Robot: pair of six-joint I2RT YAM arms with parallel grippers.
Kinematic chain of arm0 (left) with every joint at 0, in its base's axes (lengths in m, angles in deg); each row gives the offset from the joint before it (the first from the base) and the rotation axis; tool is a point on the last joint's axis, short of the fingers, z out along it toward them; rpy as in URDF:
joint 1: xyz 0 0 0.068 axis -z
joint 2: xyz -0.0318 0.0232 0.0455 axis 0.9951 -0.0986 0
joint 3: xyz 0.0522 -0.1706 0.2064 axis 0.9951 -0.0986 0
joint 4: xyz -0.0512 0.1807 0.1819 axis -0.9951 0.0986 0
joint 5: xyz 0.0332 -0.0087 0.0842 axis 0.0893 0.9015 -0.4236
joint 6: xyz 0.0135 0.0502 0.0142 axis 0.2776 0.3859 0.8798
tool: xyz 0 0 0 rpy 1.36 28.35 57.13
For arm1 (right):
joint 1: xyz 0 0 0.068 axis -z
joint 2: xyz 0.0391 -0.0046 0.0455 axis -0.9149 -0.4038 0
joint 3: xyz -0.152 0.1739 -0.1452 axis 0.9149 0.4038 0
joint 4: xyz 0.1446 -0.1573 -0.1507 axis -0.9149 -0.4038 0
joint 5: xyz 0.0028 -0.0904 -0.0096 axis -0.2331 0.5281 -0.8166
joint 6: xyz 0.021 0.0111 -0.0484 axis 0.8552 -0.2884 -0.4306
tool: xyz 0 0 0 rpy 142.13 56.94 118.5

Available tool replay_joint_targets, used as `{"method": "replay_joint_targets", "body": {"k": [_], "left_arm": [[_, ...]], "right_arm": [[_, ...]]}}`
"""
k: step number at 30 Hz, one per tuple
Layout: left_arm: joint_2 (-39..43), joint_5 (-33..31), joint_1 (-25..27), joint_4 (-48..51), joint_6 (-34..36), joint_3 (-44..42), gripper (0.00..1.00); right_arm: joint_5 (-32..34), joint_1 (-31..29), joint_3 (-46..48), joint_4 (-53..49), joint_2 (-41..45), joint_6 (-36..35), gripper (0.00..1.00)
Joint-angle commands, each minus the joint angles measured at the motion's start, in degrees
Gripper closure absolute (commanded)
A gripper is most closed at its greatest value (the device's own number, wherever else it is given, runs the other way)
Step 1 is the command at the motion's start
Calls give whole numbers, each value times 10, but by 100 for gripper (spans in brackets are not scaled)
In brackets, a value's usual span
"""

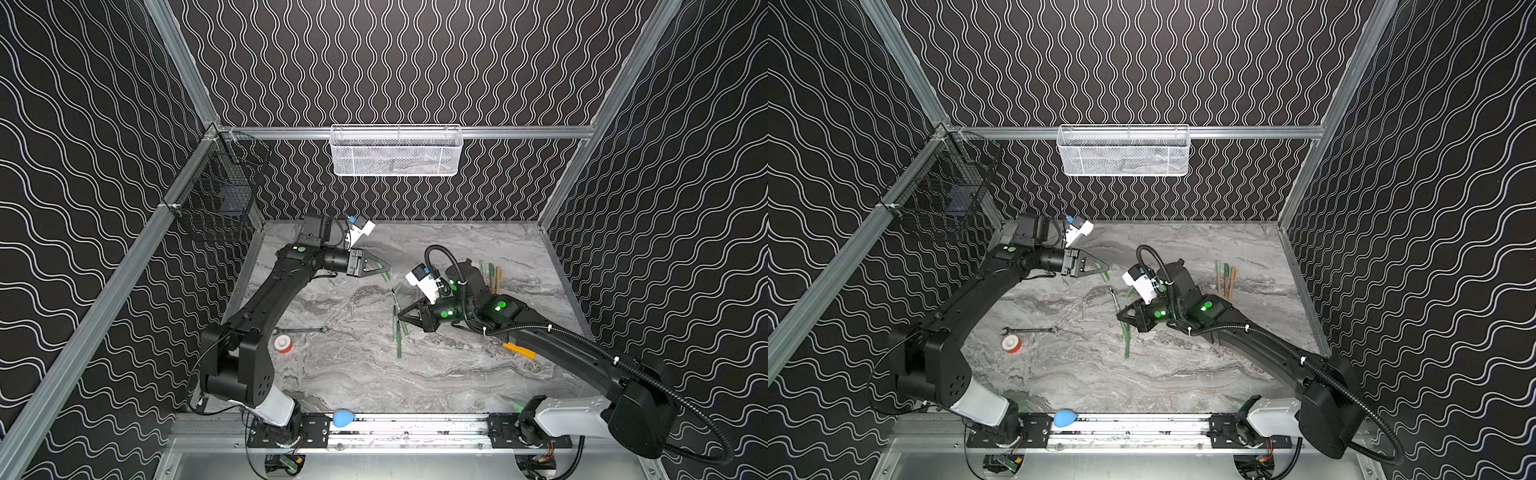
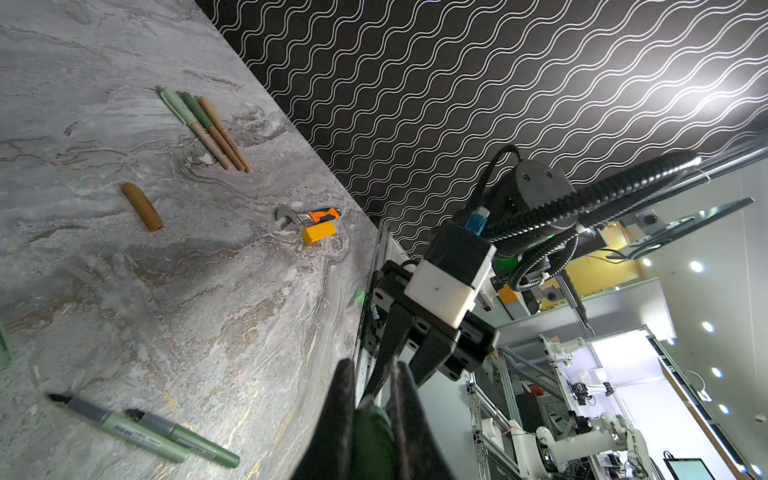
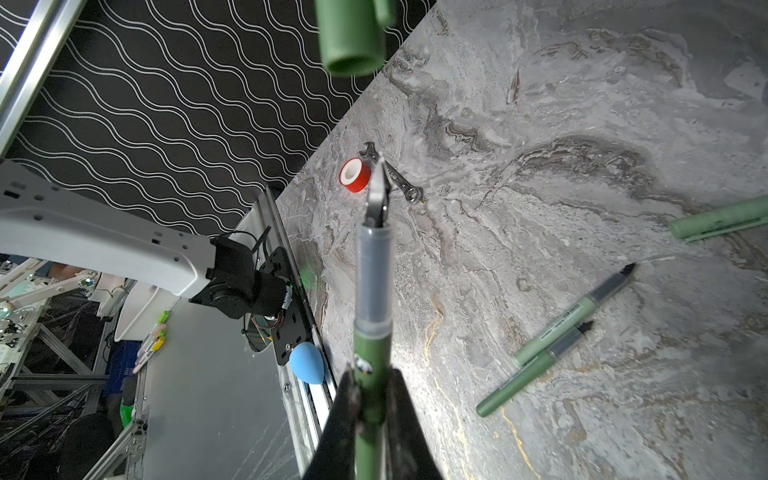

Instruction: Insert the pens into the pen caps

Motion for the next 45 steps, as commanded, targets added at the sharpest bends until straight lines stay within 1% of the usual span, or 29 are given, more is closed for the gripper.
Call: {"method": "replay_joint_targets", "body": {"k": [1,3,5,9,17,24,30,45], "left_arm": [[5,28,3,-34,-3,-10,100],[7,26,6,-34,-3,-11,100],[5,23,9,-18,11,-8,100],[5,12,11,19,44,-4,100],[-2,-3,11,55,79,10,100],[2,-5,-5,39,68,2,100],[4,-5,-5,32,61,-7,100],[-6,9,15,37,59,-3,100]], "right_arm": [[3,-3,-5,-2,3,3,94],[3,-6,-4,-3,2,0,94],[3,-7,-21,-5,1,-1,94],[7,-10,-21,-4,3,-3,94],[10,-11,-24,-10,-2,-5,94],[8,-11,-25,-12,-1,-7,94],[5,-10,-24,-13,1,-10,94],[8,-10,-25,-11,0,-16,94]]}}
